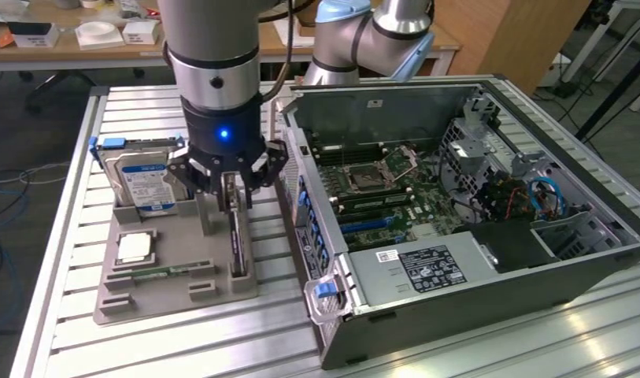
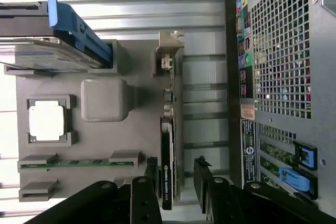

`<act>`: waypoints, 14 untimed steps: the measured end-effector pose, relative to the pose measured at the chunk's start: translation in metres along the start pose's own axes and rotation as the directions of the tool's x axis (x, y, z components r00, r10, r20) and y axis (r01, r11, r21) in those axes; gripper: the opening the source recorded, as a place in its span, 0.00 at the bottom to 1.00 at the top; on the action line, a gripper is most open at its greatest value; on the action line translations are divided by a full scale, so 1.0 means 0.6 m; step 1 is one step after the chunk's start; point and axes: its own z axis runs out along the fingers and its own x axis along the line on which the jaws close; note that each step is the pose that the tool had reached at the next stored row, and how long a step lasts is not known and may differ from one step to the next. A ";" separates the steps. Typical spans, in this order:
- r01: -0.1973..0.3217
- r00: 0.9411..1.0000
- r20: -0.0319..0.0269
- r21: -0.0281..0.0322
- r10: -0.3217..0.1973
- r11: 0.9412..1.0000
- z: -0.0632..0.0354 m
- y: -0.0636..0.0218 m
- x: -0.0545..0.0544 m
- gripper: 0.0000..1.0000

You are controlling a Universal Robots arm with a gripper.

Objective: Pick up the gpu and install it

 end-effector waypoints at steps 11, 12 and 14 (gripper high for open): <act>0.000 1.000 0.000 0.000 0.000 1.000 0.030 -0.006 0.003 0.41; 0.000 1.000 0.000 0.000 0.000 1.000 0.033 -0.007 0.003 0.41; 0.000 1.000 0.000 0.000 0.000 1.000 0.039 -0.007 0.004 0.41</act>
